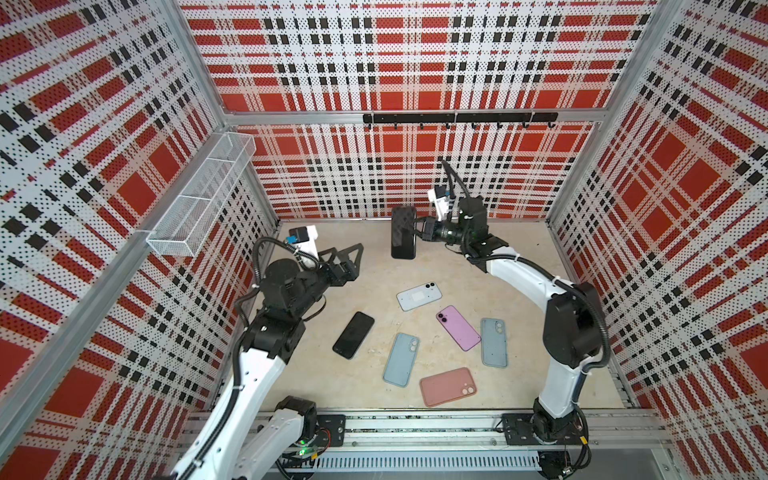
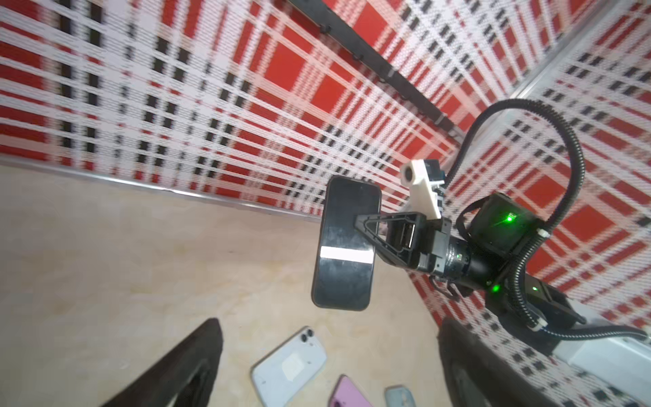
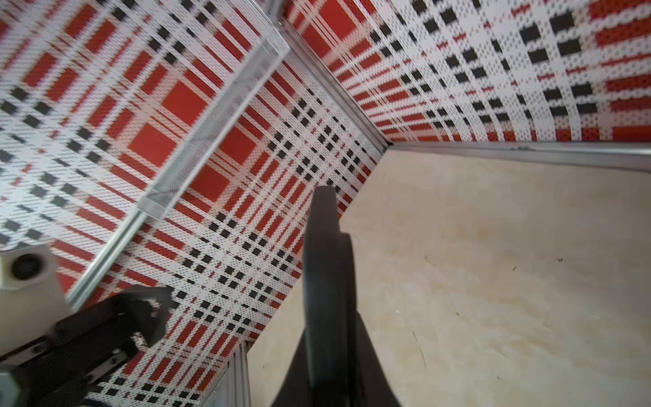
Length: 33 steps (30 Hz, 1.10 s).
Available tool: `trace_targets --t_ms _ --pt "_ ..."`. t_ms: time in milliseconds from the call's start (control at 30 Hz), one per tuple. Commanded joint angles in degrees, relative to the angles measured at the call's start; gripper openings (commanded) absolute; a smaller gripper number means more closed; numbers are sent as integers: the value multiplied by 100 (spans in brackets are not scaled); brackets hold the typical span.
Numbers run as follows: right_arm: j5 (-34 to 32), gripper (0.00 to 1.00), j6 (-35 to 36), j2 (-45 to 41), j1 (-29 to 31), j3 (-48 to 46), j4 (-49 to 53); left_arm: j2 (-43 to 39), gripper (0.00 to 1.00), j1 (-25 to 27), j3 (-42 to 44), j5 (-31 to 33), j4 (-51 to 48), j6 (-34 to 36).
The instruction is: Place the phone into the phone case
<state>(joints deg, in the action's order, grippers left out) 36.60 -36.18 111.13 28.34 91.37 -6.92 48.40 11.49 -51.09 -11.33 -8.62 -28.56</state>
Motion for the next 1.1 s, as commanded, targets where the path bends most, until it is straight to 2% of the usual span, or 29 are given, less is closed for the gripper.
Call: trace_targets --t_ms 0,267,467,700,867,1067 --pt "-400 0 194 755 304 746 534 -98 98 -337 20 630 -897 369" --pt "-191 0 -624 2754 566 2648 951 48 99 -512 215 134 -902 174" --pt "-196 0 -1063 3623 576 3411 988 261 99 -567 256 -86 -773 99" --pt "-268 1 -1069 4138 570 3774 1209 434 99 -580 181 -142 -750 87" --pt "-420 16 -942 4233 565 3782 1302 531 99 -589 108 -174 -740 71" --pt "-699 23 -735 4115 526 3614 1394 585 100 -623 60 -187 -733 17"
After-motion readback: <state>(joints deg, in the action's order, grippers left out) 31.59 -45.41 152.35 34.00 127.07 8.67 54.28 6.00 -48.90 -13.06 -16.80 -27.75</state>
